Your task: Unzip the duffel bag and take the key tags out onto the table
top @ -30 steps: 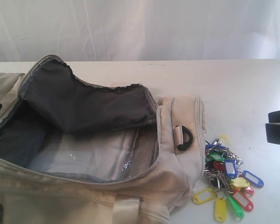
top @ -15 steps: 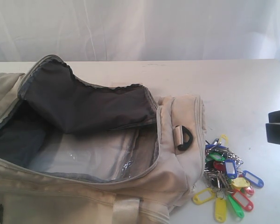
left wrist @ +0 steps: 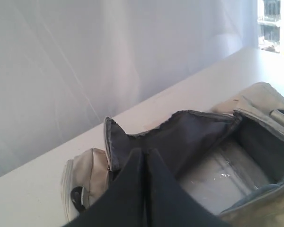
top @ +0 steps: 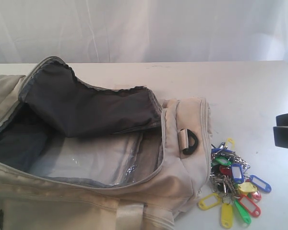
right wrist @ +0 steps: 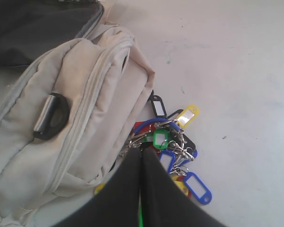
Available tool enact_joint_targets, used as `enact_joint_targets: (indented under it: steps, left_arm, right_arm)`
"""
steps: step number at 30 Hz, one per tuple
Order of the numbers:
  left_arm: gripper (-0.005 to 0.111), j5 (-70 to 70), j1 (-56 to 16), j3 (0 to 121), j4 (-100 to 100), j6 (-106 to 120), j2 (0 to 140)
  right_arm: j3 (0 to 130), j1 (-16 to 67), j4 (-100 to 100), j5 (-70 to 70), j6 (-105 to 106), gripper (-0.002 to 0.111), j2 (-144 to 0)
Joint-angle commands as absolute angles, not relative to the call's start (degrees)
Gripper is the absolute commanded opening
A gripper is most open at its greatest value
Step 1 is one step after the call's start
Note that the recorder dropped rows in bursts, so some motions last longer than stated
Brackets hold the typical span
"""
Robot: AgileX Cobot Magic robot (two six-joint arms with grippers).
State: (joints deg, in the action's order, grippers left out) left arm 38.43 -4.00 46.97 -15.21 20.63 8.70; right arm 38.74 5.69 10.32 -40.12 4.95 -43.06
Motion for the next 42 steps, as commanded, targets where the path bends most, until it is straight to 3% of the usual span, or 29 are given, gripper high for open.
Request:
enact_joint_targets:
  steps: [1,16,29,42]
  left_arm:
    - [0.0,30.8,-4.0,36.7,-15.9,20.9,0.2]
    - [0.0,-8.0,4.1,0.0,-18.5,12.0,0.0]
    - [0.0,13.1,4.7,0.0,-17.3,18.7,0.0]
    - [0.0,13.6,4.7,0.0,-6.1,0.0,0.0]
  right_arm:
    - [38.6,5.4,10.5,-39.5,4.8,0.0,-42.8]
    - [38.6,5.4,10.5,-39.5,4.8,0.0,-42.8]
    - [38.6,5.4,10.5,-39.4,4.8,0.0,-42.8]
    - [38.6,5.4,10.5,-39.4,4.8,0.0,-42.8]
